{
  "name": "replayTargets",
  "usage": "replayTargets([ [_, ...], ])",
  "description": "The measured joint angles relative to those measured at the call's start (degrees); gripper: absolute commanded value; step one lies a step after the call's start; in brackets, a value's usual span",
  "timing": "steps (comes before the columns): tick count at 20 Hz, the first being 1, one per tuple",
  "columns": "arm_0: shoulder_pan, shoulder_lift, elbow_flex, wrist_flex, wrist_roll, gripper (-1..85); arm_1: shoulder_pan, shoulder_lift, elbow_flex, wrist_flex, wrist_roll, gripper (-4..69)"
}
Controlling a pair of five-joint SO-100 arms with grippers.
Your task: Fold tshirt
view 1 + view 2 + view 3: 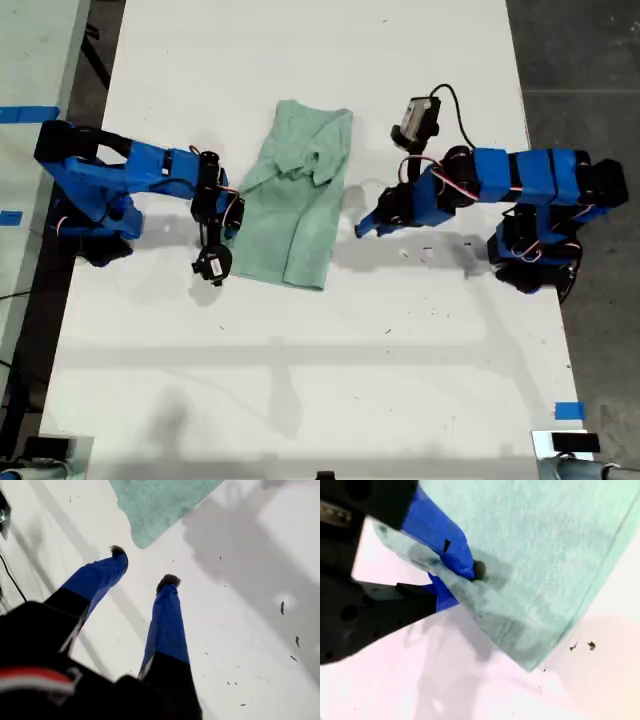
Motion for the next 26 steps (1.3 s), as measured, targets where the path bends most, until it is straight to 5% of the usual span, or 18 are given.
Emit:
replayTargets([
  [5,-3.2,3.2,-7.3,10.9,-1.3,0.0,-0.5,1.9,2.0,-0.1,0.8,13.0],
  [8,-1.9,-14.6,-28.5,12.3,4.5,0.0,-0.5,1.9,2.7,-0.9,1.3,12.8],
  [10,-0.5,-30.7,-48.4,18.7,8.3,0.0,-0.5,1.9,2.9,-1.1,1.5,12.8],
  [12,0.8,-41.0,-62.8,16.5,9.7,0.7,-0.6,1.9,3.2,-1.2,1.8,12.8],
  [14,1.1,-46.8,-65.0,14.6,9.9,25.4,-0.7,2.0,3.2,-1.4,1.8,12.8],
  [20,0.6,-46.8,-65.4,19.2,8.4,29.1,-0.7,2.9,4.6,-1.4,1.8,12.8],
  [26,1.3,-30.1,-61.6,36.1,8.6,28.7,-0.7,3.3,4.9,-1.4,1.8,12.9],
])
